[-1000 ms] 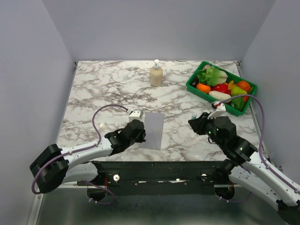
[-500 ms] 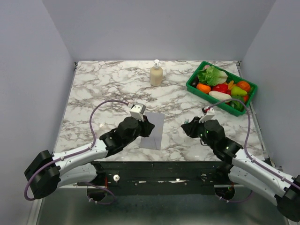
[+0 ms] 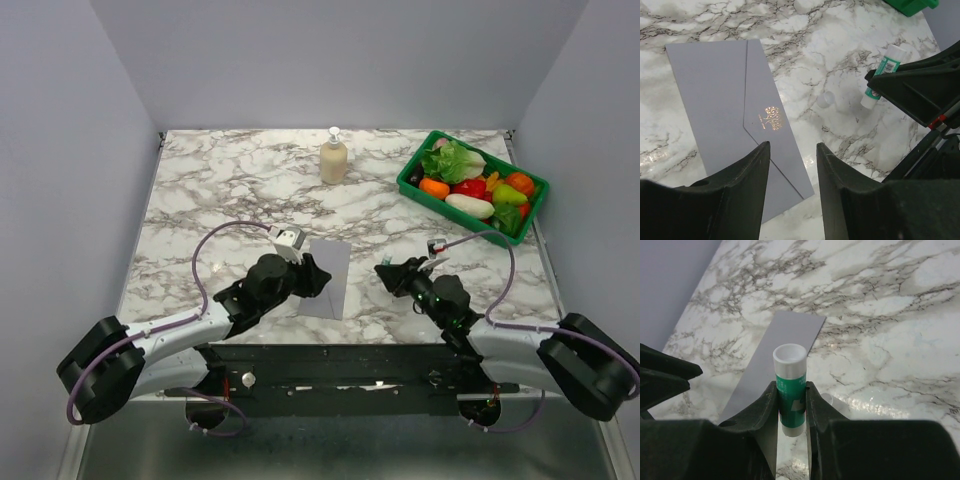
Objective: Place the letter into the envelope and seal it
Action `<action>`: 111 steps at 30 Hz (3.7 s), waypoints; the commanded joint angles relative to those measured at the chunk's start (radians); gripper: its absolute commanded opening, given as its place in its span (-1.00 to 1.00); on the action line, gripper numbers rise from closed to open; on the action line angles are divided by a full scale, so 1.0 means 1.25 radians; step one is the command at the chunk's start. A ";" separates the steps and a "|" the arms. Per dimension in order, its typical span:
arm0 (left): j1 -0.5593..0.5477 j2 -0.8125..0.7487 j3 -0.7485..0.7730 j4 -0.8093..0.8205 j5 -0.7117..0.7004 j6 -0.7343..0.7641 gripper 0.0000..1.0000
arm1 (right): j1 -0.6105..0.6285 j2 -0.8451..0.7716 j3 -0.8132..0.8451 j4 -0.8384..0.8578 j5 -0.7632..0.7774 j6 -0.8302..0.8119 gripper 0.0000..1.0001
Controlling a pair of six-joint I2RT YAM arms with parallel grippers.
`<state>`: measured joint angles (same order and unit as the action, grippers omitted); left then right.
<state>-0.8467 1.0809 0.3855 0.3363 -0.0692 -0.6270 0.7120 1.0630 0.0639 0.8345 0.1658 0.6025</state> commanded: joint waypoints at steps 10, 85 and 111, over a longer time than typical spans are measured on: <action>0.039 -0.019 -0.013 0.033 0.036 0.036 -0.03 | 0.001 0.345 -0.003 0.541 0.033 0.035 -0.99; 0.078 -0.007 -0.021 0.057 0.097 0.043 -0.19 | -0.041 0.452 0.041 0.619 0.013 0.071 -0.99; 0.085 0.003 -0.024 0.056 0.106 0.045 -0.22 | -0.044 0.504 0.051 0.620 0.005 0.005 -0.99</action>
<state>-0.7471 1.0767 0.3580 0.3809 0.0391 -0.5831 0.6605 1.6752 0.1280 1.3380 0.1658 0.6792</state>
